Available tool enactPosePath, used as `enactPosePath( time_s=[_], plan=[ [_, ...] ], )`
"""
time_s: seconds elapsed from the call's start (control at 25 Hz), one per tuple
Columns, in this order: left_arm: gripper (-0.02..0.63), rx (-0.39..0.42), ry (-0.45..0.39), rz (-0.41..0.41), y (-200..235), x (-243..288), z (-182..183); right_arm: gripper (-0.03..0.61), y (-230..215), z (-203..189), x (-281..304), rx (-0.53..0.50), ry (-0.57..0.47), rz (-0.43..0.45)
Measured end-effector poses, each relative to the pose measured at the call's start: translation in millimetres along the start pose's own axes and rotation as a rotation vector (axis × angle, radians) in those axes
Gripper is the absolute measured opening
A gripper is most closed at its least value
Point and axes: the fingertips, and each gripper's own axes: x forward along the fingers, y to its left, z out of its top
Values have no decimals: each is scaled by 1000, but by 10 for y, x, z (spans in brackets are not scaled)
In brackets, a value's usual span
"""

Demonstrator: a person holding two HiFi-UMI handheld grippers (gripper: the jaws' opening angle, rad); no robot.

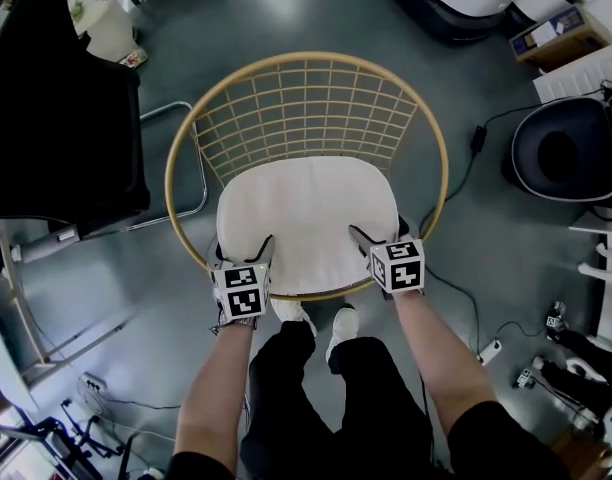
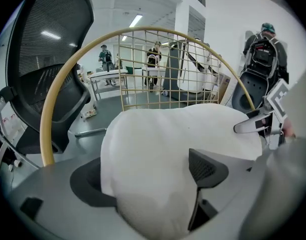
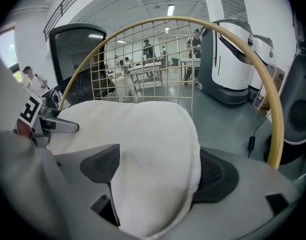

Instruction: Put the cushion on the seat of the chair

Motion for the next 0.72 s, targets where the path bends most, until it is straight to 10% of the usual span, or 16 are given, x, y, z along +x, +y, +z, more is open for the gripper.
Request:
enactPosePath(
  time_s=[0.72],
  plan=[
    [459, 70, 19, 56, 34, -194, 27, 532, -82, 204, -259, -64, -54, -45]
  ],
)
